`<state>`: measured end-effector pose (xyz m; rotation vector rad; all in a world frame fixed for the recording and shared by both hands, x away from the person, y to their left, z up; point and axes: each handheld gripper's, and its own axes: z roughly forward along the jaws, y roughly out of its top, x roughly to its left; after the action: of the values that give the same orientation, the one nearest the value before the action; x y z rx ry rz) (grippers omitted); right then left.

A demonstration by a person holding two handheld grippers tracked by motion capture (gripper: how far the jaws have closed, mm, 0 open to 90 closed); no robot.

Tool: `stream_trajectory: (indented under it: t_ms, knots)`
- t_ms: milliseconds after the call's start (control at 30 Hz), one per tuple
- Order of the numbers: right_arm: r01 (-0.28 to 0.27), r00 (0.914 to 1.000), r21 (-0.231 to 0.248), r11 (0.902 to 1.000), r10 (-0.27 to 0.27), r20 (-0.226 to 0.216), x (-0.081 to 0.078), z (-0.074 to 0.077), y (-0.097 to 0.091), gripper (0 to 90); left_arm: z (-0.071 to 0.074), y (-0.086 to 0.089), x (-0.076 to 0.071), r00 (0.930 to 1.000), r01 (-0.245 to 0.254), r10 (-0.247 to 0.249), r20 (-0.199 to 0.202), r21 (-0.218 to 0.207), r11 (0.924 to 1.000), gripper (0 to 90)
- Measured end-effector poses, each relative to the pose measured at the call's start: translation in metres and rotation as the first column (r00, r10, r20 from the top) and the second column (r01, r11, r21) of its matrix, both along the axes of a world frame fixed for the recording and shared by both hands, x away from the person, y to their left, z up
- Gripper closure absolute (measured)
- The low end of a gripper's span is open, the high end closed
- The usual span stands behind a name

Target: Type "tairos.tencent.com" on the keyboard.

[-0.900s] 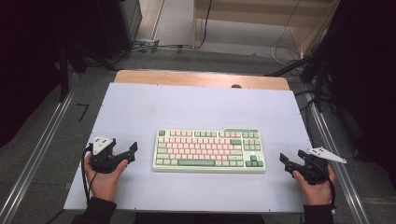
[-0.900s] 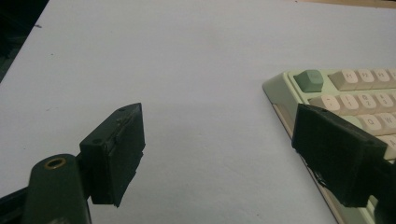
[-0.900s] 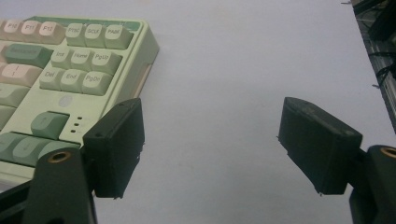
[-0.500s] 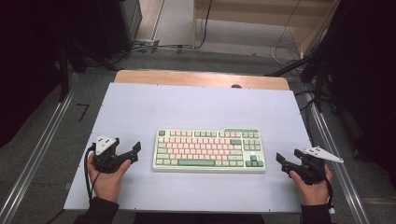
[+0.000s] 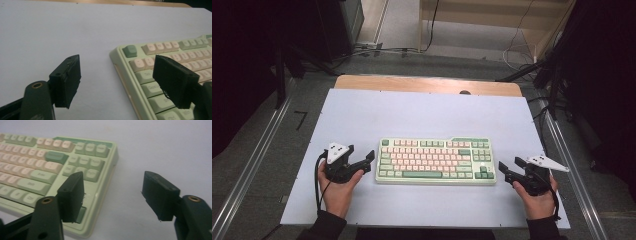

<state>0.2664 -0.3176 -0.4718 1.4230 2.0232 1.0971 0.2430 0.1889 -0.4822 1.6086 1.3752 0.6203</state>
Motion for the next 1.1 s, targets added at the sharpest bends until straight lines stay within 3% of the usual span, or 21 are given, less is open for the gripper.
stream_trajectory:
  t_ms: [100, 233, 267, 400, 500, 533, 567, 600, 667, 800, 967, 1067, 1100]
  knots:
    - [-0.044, 0.999, 0.011, 0.999, 0.044, -0.004, 0.002, 0.0, 0.011, 40.8, 0.001, -0.009, 0.003, 0.999, 0.044, -0.044, 0.002, -0.005, 0.999, 33.1]
    - [-0.071, 0.9972, 0.019, 0.9973, 0.071, -0.021, 0.005, -0.003, 0.024, 38.9, 0.003, -0.017, 0.005, 0.9959, 0.089, -0.089, 0.017, -0.009, 0.996, 43.9]
    - [-0.076, 0.9968, 0.018, 0.9969, 0.076, -0.021, 0.006, -0.004, 0.027, 37.9, 0.005, -0.024, 0.007, 0.9918, 0.126, -0.126, 0.023, -0.011, 0.9919, 47.7]
    - [-0.095, 0.9952, 0.016, 0.9953, 0.095, -0.024, 0.008, -0.005, 0.038, 35.9, 0.007, -0.039, 0.013, 0.9795, 0.2, -0.199, 0.028, -0.013, 0.9797, 64.9]
    - [-0.106, 0.994, 0.013, 0.9943, 0.106, -0.026, 0.009, -0.006, 0.045, 35.6, 0.008, -0.048, 0.018, 0.9696, 0.244, -0.244, 0.017, -0.026, 0.9694, 80.8]
    - [-0.109, 0.9936, 0.012, 0.9939, 0.11, -0.026, 0.009, -0.007, 0.046, 35.4, 0.008, -0.048, 0.018, 0.9696, 0.244, -0.244, 0.017, -0.026, 0.9694, 85.5]
    - [-0.112, 0.9934, 0.01, 0.9937, 0.112, -0.026, 0.009, -0.007, 0.047, 35.4, 0.008, -0.053, 0.021, 0.9641, 0.265, -0.265, 0.013, -0.032, 0.9636, 89.1]
    - [-0.112, 0.9934, 0.01, 0.9937, 0.112, -0.026, 0.009, -0.007, 0.047, 35.4, 0.008, -0.053, 0.021, 0.9641, 0.265, -0.265, 0.013, -0.032, 0.9636, 90.0]
    - [-0.115, 0.9928, 0.01, 0.9933, 0.116, -0.031, 0.01, -0.008, 0.048, 35.3, 0.007, -0.06, 0.026, 0.9567, 0.29, -0.291, -0.004, -0.044, 0.9558, 90.0]
    - [-0.116, 0.9928, 0.014, 0.9931, 0.116, -0.029, 0.01, -0.007, 0.048, 35.1, 0.003, -0.068, 0.034, 0.9473, 0.316, -0.318, -0.039, -0.056, 0.9472, 90.0]
    - [-0.123, 0.9919, 0.012, 0.9923, 0.124, -0.027, 0.01, -0.008, 0.049, 35.0, 0.001, -0.082, 0.041, 0.9327, 0.351, -0.353, -0.075, -0.039, 0.9356, 90.0]
    - [-0.125, 0.9917, 0.01, 0.9921, 0.125, -0.028, 0.01, -0.008, 0.05, 35.0, 0.001, -0.088, 0.043, 0.9282, 0.363, -0.364, -0.075, -0.038, 0.9312, 90.0]
    - [-0.126, 0.9916, 0.009, 0.992, 0.126, -0.028, 0.009, -0.008, 0.05, 35.0, 0.001, -0.093, 0.045, 0.9223, 0.376, -0.378, -0.082, -0.033, 0.926, 90.0]
